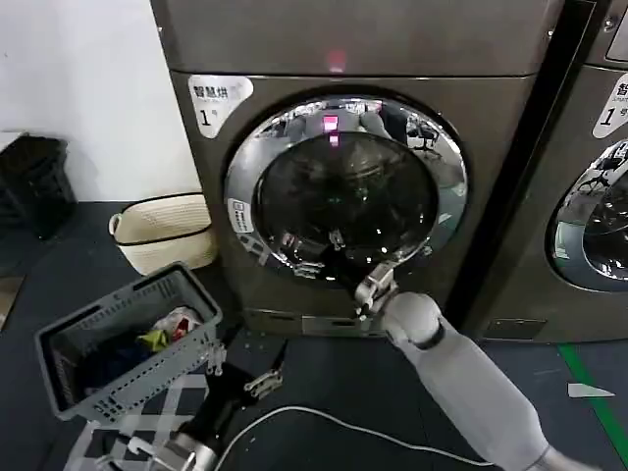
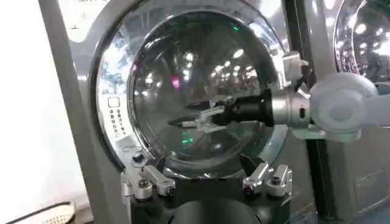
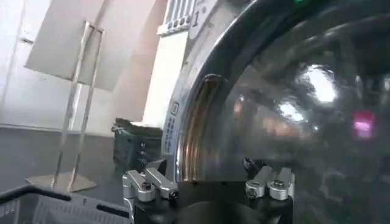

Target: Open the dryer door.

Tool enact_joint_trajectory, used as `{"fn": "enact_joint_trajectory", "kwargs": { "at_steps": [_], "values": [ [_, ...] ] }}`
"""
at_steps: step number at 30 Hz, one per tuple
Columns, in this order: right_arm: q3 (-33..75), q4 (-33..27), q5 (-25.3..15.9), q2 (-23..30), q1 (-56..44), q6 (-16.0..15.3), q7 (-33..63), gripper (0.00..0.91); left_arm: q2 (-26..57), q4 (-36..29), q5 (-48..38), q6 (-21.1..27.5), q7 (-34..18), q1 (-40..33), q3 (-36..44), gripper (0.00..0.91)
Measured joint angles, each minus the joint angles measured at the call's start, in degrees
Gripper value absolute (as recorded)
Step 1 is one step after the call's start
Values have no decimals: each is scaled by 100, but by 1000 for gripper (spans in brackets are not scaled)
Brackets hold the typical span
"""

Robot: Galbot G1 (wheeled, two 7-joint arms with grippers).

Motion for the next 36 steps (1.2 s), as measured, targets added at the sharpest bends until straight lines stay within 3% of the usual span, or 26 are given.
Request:
{"fn": "enact_joint_trajectory", "kwargs": {
  "at_steps": [36],
  "values": [
    [-173,-744,-331,984,386,-9,141,907,-23,-13,0,-23,13,8,-17,907]
  ]
}}
